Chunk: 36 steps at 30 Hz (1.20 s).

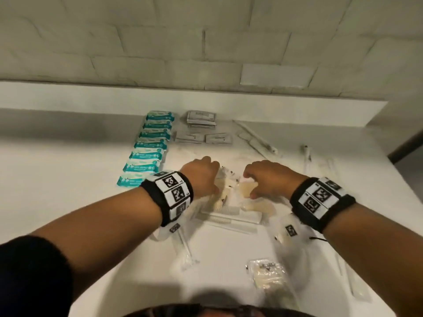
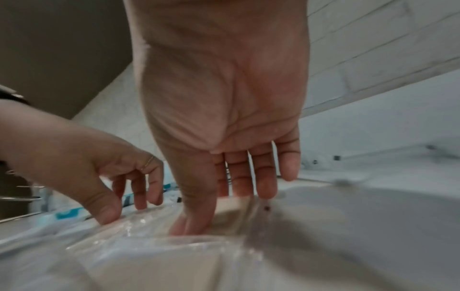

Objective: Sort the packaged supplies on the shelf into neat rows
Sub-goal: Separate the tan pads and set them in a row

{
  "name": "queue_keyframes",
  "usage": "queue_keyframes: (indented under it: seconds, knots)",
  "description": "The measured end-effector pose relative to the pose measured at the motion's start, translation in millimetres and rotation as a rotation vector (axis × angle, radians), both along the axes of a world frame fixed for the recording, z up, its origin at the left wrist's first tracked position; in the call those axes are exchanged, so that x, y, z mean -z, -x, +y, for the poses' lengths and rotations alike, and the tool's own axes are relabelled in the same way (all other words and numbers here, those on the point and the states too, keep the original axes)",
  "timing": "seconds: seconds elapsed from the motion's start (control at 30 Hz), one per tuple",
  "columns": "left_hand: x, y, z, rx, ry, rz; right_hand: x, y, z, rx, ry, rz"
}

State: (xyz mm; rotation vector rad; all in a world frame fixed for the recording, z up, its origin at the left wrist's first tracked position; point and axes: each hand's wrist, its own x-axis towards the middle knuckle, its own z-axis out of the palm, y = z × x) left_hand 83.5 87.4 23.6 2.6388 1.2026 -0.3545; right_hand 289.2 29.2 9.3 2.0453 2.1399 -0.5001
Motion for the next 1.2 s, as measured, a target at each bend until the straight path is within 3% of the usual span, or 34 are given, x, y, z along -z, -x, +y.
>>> queue_keyframes:
  seconds: [0.17, 0.27, 0.4, 0.5, 0.6, 0.7, 0.77, 0.97, 1.1, 1.17, 1.2]
  knots:
    - [9, -8, -31, -0.126, 0.06, -0.112, -6, -18, -24, 0.096, 0.064, -0.057]
    - [12, -19, -55, -0.172, 0.113, -0.176, -23, -28, -40, 0.154, 0.057, 0.019]
    - [11, -29, -66, -0.254, 0.235, -0.093, -33, -28, -60, 0.202, 0.172, 0.168]
    - [3, -26, -65, -0.268, 0.265, -0.041, -26, -18, -73, 0.115, 0.329, 0.08]
    - [-7, -19, -65, -0.335, 0.26, -0.12, -21, -14, -80, 0.045, 0.287, -0.064]
    - [-9, -21, -76, -0.344, 0.374, -0.103, -22, -18, -83, 0.041, 0.254, -0.13]
    - [-6, -29, -89, -0.357, 0.417, -0.087, -24, -21, -84, 0.057, 0.244, -0.103]
    - [-9, -59, -116, -0.345, 0.278, 0.002, -20, -34, -96, 0.185, 0.115, -0.069]
    - [-10, -61, -111, -0.331, 0.318, -0.007, -28, -43, -101, 0.432, -0.03, 0.153]
    - [-8, -58, -103, -0.391, 0.346, -0.143, -33, -46, -106, 0.524, -0.088, 0.406]
    - [-7, -56, -97, -0.443, 0.364, -0.287, -36, -47, -110, 0.562, -0.128, 0.573]
